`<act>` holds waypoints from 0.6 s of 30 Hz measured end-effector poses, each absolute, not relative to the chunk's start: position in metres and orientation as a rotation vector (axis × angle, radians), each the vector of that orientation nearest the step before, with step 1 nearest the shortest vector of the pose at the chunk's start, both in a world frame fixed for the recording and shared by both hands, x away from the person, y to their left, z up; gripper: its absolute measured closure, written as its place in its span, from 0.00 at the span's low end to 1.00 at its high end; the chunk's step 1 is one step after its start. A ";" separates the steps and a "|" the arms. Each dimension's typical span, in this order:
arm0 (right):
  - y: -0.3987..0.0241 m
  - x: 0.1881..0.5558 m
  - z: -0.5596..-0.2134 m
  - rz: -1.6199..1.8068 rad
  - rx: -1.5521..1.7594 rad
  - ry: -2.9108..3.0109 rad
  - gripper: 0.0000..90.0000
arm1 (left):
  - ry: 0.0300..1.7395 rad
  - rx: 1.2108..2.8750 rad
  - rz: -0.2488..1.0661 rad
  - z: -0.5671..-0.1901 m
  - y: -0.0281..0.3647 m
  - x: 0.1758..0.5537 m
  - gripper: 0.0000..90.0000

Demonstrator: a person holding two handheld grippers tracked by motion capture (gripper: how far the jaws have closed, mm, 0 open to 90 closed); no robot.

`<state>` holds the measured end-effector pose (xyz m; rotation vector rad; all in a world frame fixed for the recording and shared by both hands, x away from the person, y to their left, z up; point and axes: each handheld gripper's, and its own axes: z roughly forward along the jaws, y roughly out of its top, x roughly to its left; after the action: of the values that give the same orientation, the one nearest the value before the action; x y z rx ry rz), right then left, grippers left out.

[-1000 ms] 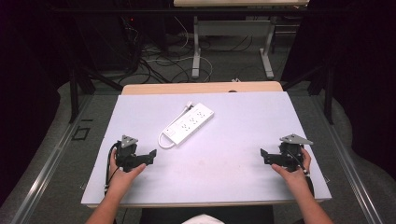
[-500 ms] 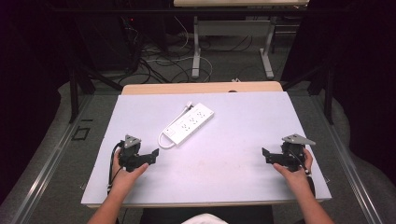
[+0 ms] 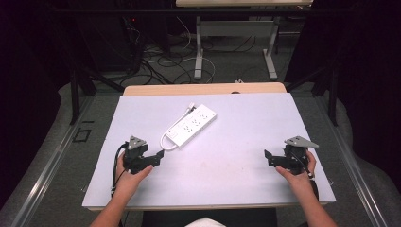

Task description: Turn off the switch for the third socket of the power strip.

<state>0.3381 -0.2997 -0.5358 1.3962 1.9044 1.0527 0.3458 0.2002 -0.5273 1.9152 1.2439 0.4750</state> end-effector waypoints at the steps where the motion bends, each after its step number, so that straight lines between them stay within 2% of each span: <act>1: -0.300 0.339 -0.536 1.050 1.391 1.905 0.04 | 1.239 1.921 0.478 -0.527 0.198 0.346 0.35; 9: -0.302 0.337 -0.537 1.044 1.405 1.897 0.05 | 1.187 1.970 0.488 -0.525 0.187 0.352 0.37; 18: -0.304 0.337 -0.536 1.044 1.412 1.892 0.06 | 1.209 1.941 0.442 -0.514 0.178 0.367 0.37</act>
<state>0.3365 -0.3036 -0.5363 1.4119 1.8915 1.0437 0.3666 0.1778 -0.5136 1.9410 1.2094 0.4417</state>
